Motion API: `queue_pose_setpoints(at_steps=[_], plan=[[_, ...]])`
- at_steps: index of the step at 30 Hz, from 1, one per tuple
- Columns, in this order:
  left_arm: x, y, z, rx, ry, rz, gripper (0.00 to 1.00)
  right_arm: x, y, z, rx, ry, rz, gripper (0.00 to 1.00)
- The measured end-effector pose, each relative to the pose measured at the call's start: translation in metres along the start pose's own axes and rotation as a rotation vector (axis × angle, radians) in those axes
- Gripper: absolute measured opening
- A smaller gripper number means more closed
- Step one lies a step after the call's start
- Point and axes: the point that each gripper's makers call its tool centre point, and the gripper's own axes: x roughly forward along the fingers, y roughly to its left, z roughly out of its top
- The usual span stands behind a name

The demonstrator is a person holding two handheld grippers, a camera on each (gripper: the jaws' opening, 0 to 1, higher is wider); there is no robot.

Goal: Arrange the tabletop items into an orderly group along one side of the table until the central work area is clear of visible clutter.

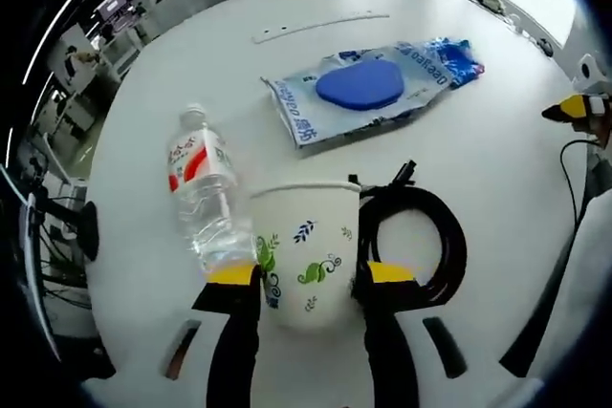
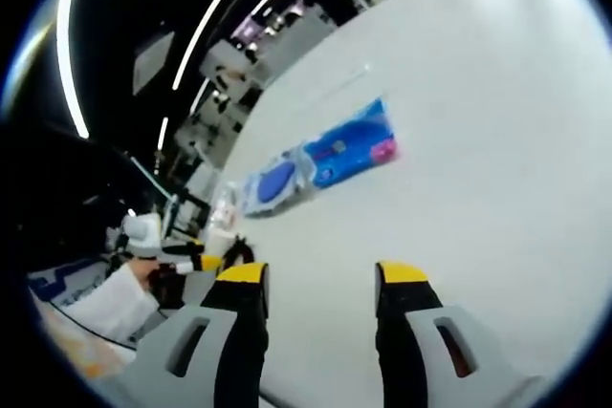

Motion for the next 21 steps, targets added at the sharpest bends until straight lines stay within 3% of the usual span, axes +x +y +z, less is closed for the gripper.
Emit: queue_pose_setpoints(at_steps=[6, 12, 15, 18, 21], plan=[[0.0, 0.0, 0.0, -0.018, -0.034, 0.008, 0.39, -0.001, -0.003, 0.001, 0.014, -0.007, -0.005, 0.42], [-0.015, -0.003, 0.01, -0.086, -0.12, 0.021, 0.37, -0.001, -0.002, 0.002, 0.017, -0.011, -0.002, 0.42], [-0.032, -0.013, 0.032, -0.155, -0.25, -0.01, 0.36, 0.0, 0.001, 0.002, 0.012, -0.01, 0.005, 0.42], [-0.048, -0.024, 0.052, -0.149, -0.348, -0.041, 0.36, 0.001, 0.003, 0.001, 0.007, -0.007, 0.015, 0.42], [-0.065, -0.041, 0.073, -0.209, -0.459, -0.121, 0.36, 0.002, 0.009, 0.002, -0.005, -0.011, 0.032, 0.43]])
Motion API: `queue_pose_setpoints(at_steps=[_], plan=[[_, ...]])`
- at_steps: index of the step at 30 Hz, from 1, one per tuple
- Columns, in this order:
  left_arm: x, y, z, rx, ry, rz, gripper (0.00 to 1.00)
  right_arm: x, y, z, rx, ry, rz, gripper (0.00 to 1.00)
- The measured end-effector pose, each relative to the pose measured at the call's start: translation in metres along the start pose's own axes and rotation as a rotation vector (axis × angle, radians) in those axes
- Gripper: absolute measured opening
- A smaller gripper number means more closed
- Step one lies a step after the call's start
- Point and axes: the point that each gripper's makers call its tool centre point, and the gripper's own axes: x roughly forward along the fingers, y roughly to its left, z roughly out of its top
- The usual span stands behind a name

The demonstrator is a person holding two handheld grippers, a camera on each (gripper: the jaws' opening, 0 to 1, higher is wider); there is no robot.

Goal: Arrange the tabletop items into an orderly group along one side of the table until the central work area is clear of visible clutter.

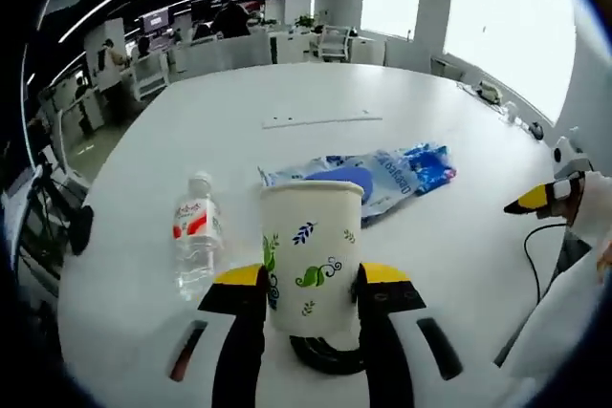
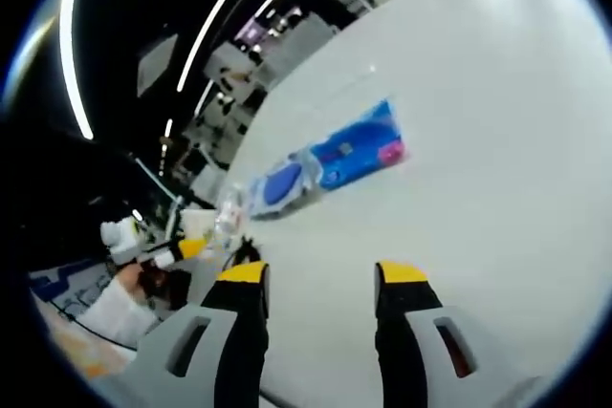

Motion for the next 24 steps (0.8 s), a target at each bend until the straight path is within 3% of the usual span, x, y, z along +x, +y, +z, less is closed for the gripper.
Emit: queue_pose_setpoints(at_steps=[3, 5, 9, 19, 24], plan=[[-0.003, -0.021, 0.017, -0.058, -0.077, -0.084, 0.36, 0.001, 0.011, 0.006, -0.017, -0.028, 0.044, 0.44], [-0.005, -0.036, 0.028, -0.056, -0.124, -0.145, 0.36, 0.001, 0.025, 0.013, -0.035, -0.052, 0.096, 0.44], [-0.007, -0.055, 0.039, -0.082, -0.173, -0.219, 0.36, 0.001, 0.05, 0.024, -0.074, -0.094, 0.178, 0.46], [-0.019, -0.111, 0.052, -0.068, -0.247, -0.441, 0.36, -0.006, 0.117, 0.048, -0.146, -0.17, 0.409, 0.55], [-0.027, -0.13, 0.056, -0.072, -0.277, -0.531, 0.36, -0.011, 0.157, 0.054, -0.186, -0.161, 0.542, 0.6]])
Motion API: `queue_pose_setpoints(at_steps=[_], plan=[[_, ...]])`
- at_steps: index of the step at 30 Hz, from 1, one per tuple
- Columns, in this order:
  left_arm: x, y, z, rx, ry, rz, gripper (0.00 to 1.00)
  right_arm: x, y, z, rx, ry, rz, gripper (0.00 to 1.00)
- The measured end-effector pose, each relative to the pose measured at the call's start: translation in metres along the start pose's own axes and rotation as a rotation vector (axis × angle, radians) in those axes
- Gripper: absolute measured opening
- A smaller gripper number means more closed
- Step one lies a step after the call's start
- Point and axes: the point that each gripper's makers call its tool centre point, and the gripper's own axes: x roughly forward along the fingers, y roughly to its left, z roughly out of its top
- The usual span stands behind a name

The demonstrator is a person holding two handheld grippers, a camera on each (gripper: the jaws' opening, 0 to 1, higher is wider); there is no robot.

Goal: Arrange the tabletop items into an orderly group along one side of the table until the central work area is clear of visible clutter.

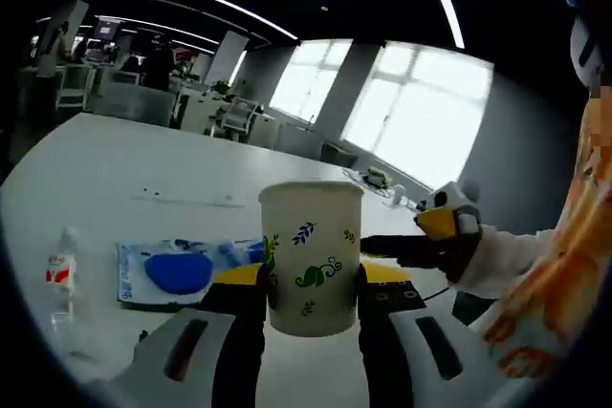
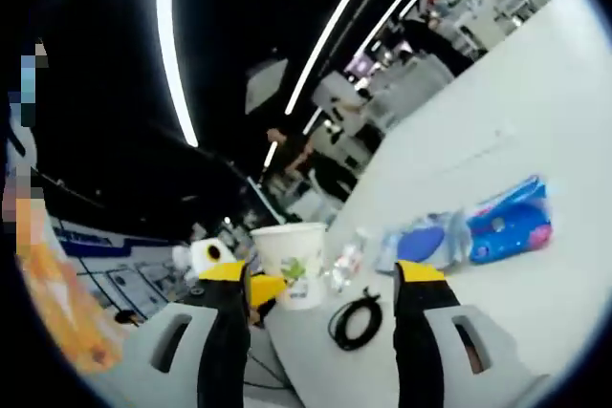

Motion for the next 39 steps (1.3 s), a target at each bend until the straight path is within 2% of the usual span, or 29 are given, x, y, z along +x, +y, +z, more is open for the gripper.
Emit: queue_pose_setpoints(at_steps=[6, 10, 15, 18, 21, 22, 25, 35, 39], plan=[[0.003, -0.021, 0.005, -0.016, -0.028, -0.095, 0.36, 0.015, 0.024, 0.007, -0.041, 0.024, 0.087, 0.62], [0.004, -0.031, 0.007, -0.017, -0.039, -0.139, 0.36, 0.02, 0.03, 0.008, -0.054, 0.036, 0.116, 0.62], [0.007, -0.044, 0.012, -0.008, -0.069, -0.192, 0.36, 0.025, 0.034, 0.0, -0.054, 0.066, 0.139, 0.59], [0.009, -0.05, 0.012, 0.02, -0.062, -0.208, 0.36, 0.027, 0.036, -0.006, -0.069, 0.093, 0.139, 0.58], [0.014, -0.055, 0.007, 0.051, -0.031, -0.21, 0.37, 0.029, 0.04, -0.011, -0.087, 0.12, 0.147, 0.52], [0.014, -0.055, 0.007, 0.054, -0.031, -0.208, 0.37, 0.03, 0.034, -0.011, -0.119, 0.123, 0.115, 0.52], [0.014, -0.054, 0.004, 0.068, -0.016, -0.204, 0.37, 0.03, 0.03, -0.016, -0.13, 0.15, 0.098, 0.46], [0.014, -0.046, -0.003, 0.076, 0.024, -0.139, 0.38, 0.029, 0.024, -0.017, -0.169, 0.156, 0.07, 0.43], [0.009, -0.035, -0.005, 0.103, 0.044, -0.079, 0.47, 0.027, 0.023, -0.011, -0.176, 0.144, 0.062, 0.43]])
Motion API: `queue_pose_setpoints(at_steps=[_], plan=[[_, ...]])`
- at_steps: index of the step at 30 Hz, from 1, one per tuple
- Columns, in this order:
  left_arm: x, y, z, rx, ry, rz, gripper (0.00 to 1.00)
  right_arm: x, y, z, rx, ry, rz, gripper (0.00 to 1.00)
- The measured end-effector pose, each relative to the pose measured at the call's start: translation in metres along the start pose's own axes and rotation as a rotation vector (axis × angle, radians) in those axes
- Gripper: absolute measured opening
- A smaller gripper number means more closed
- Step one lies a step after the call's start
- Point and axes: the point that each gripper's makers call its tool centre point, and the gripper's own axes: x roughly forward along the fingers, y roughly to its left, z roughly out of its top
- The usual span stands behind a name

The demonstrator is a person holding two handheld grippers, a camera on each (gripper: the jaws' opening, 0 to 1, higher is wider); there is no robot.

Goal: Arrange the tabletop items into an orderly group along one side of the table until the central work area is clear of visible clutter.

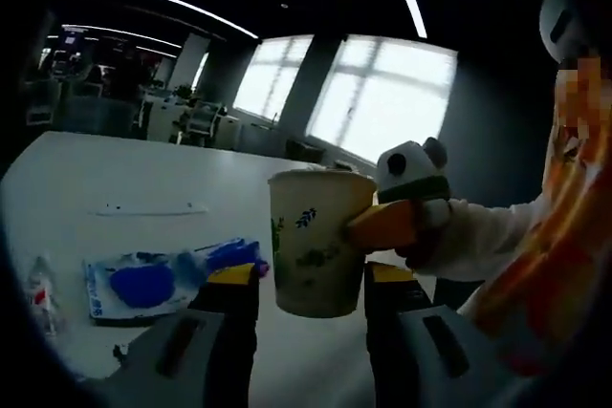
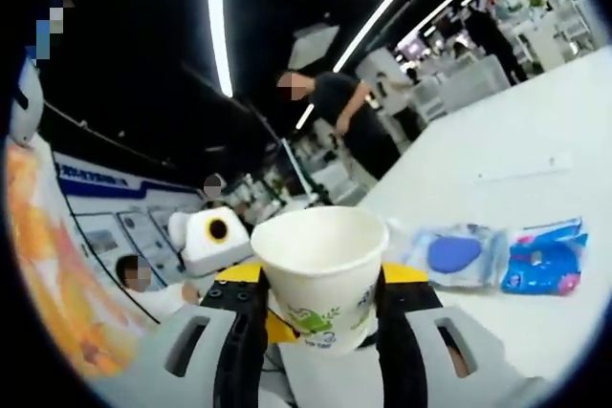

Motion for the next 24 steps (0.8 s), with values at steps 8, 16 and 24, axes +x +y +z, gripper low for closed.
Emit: queue_pose_setpoints(at_steps=[8, 16, 24], plan=[[-0.033, 0.017, 0.03, 0.009, -0.073, 0.085, 0.47, -0.004, -0.006, 0.003, -0.1, 0.046, -0.036, 0.43], [-0.041, -0.011, 0.068, 0.216, -0.006, 0.04, 0.41, 0.007, 0.0, -0.005, -0.274, 0.155, -0.048, 0.43], [-0.021, -0.036, 0.06, 0.448, 0.172, -0.048, 0.3, 0.014, 0.006, -0.013, -0.403, 0.237, -0.042, 0.43]])
